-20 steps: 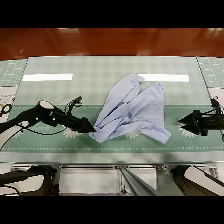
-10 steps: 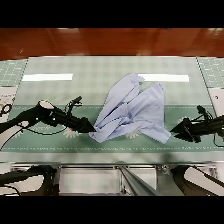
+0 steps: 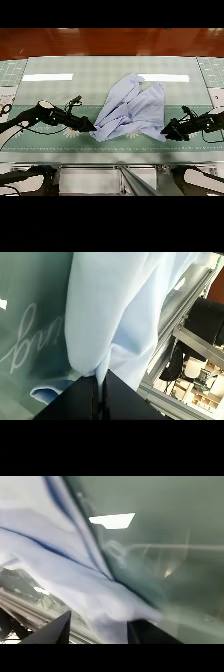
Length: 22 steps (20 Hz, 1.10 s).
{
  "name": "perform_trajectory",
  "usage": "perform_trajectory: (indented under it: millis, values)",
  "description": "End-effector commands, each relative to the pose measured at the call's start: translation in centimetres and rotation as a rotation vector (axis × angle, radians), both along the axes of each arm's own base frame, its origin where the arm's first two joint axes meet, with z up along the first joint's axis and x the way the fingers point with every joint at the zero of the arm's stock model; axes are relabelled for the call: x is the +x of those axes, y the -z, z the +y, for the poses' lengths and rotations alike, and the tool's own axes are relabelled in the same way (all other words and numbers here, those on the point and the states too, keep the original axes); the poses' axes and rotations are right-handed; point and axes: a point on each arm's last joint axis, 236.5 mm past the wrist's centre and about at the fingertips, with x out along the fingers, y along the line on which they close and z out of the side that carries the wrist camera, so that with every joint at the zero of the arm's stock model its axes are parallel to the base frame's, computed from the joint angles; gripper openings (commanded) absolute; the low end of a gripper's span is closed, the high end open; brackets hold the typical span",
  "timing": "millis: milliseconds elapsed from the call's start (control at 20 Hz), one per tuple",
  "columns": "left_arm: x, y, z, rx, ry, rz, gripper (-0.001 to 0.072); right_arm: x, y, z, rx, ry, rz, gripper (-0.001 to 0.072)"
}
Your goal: Fold the shirts.
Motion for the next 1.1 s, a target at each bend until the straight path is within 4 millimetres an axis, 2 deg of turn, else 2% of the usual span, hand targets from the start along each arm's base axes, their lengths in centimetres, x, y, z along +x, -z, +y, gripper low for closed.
perform_trajectory:
  millis: [0,50,100,150,250,300,400,450,550,650,700,800,850,950,1050]
  values:
    - [0.6,-0.2,-0.2,-0.01,-0.027,-0.004,0.0022,2.0,1.1,2.3,0.008,0.005,-0.045,0.0409]
    - [0.7,-0.2,-0.3,-0.013,-0.034,-0.005,0.0023,2.4,1.3,3.1,0.01,-0.001,-0.055,0.0387]
    - [0.8,-0.3,-0.3,-0.016,-0.037,-0.005,0.0022,2.9,1.1,3.8,0.022,-0.008,-0.076,0.0244]
    - [0.9,-0.4,-0.4,-0.02,-0.043,-0.005,0.0022,3.5,0.5,4.4,0.046,-0.024,-0.113,0.0015]
    - [1.4,-0.9,-0.3,-0.031,-0.048,-0.016,0.0022,5.2,-1.7,5.3,0.108,-0.033,-0.187,0.0021]
    - [2.1,-2.0,-0.2,-0.053,-0.055,-0.033,0.0023,6.4,-3.1,5.1,0.107,-0.048,-0.236,0.0021]
    - [5.5,-6.3,-0.2,-0.15,-0.114,-0.111,0.0022,9.6,-7.4,4.3,0.074,-0.067,-0.376,0.002]
    - [7.9,-9.6,0.1,-0.209,-0.164,-0.182,0.0022,11.5,-10.2,3.8,0.047,-0.072,-0.459,0.002]
    - [13.2,-18.9,1.4,-0.342,-0.28,-0.399,0.0022,15.5,-17.6,2.7,-0.02,-0.076,-0.661,0.002]
    - [16.3,-29.2,3.5,-0.422,-0.361,-0.646,0.0022,18.3,-26.5,1.9,-0.09,-0.073,-0.878,0.002]
    - [17.1,-33.7,4.6,-0.422,-0.397,-0.758,0.0022,19.1,-31.0,1.6,-0.126,-0.067,-0.986,0.002]
    - [17.1,-42.9,6.8,-0.408,-0.459,-0.998,0.0022,19.0,-40.5,1.2,-0.21,-0.063,-1.214,0.002]
    - [16.6,-47.0,7.9,-0.372,-0.49,-1.11,0.0022,18.2,-44.5,1.1,-0.254,-0.058,-1.307,0.002]
    - [15.0,-52.8,9.9,-0.241,-0.551,-1.301,0.0021,15.5,-51.5,1.0,-0.351,-0.052,-1.487,0.002]
    - [12.3,-57.2,11.8,-0.078,-0.609,-1.46,0.0021,12.1,-56.5,1.1,-0.434,-0.038,-1.624,0.002]
